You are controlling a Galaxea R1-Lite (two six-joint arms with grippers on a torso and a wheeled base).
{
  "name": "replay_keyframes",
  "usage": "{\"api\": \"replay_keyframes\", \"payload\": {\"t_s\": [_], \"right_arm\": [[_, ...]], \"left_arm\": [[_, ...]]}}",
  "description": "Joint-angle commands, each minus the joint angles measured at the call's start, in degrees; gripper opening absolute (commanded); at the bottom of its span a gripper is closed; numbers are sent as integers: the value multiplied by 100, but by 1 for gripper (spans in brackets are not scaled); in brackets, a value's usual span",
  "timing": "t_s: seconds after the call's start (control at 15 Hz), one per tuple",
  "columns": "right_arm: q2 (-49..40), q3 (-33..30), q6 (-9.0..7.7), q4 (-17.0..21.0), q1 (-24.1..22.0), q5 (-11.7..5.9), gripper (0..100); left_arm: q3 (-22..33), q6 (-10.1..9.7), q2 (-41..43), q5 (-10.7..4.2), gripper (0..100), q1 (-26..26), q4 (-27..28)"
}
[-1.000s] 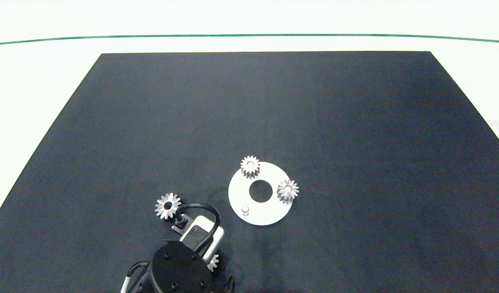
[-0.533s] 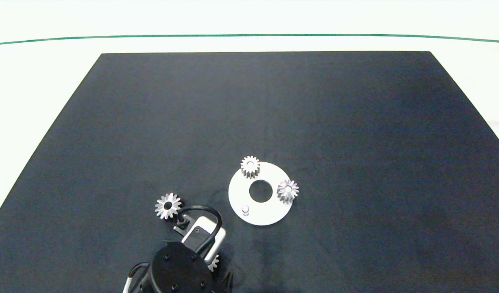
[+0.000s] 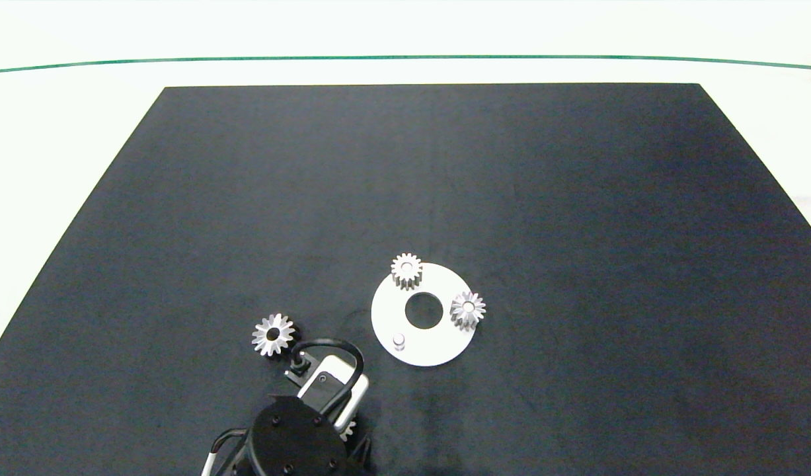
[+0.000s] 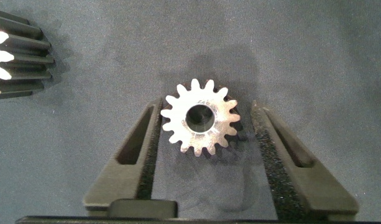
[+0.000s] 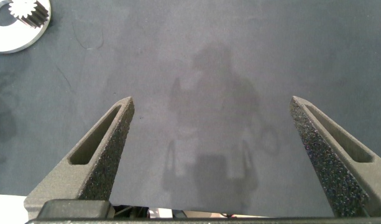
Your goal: Remove an incorrectly installed larger gear and replace it with the correct smaller gear
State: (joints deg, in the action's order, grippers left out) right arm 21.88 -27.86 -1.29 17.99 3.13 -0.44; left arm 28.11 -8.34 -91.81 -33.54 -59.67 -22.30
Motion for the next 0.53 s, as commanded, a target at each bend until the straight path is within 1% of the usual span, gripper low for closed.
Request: {"api": "replay_keyframes", "payload": {"t_s": [0.07, 0.2, 0.4, 0.53], "right_arm": [[9, -9, -3, 11, 3, -9, 100], [9, -9, -3, 11, 3, -9, 100], [9, -9, -3, 11, 3, 0, 100], [9, -9, -3, 11, 3, -9, 100]], "left_arm": [[-7, -1, -13, -21, 48, 0, -64], [-7, 34, -30, -21, 44, 0, -64], [-51, 34, -30, -21, 38, 8, -82], [-130, 34, -92, -21, 35, 52, -240]]}}
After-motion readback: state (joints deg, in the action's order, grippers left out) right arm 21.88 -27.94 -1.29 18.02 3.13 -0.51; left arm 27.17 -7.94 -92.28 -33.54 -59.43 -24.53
